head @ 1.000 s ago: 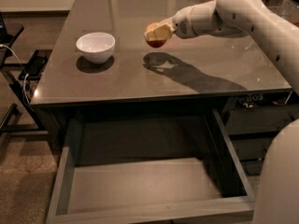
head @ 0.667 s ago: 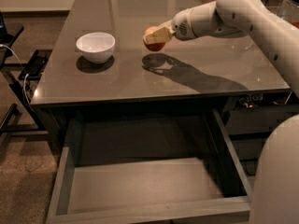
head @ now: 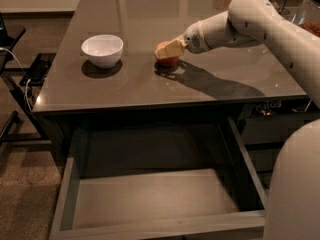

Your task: Pick apple from top drawer and place on counter

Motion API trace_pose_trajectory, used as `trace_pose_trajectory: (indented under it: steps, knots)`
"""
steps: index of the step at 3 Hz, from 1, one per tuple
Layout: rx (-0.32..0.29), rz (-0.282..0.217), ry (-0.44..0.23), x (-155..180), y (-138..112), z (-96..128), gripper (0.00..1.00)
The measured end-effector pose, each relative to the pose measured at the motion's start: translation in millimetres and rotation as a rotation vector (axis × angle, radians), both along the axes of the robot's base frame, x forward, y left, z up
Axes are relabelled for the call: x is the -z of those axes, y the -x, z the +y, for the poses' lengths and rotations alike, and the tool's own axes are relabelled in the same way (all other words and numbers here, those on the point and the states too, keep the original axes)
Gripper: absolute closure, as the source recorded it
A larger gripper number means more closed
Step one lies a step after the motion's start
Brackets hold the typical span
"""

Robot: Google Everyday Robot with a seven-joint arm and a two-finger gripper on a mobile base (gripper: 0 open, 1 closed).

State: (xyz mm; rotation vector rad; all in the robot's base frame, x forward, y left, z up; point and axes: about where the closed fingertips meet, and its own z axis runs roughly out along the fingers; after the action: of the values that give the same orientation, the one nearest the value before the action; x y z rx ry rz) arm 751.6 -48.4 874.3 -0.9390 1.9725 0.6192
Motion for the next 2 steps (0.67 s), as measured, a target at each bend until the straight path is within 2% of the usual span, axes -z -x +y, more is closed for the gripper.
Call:
trace_pose_trajectory:
  steps: [1,2]
  knots:
    - [0.011,0.014,0.016,4.5,0.8,-2.7,0.81]
    - [0.011,0.015,0.016,4.4,0.8,-2.6,0.58]
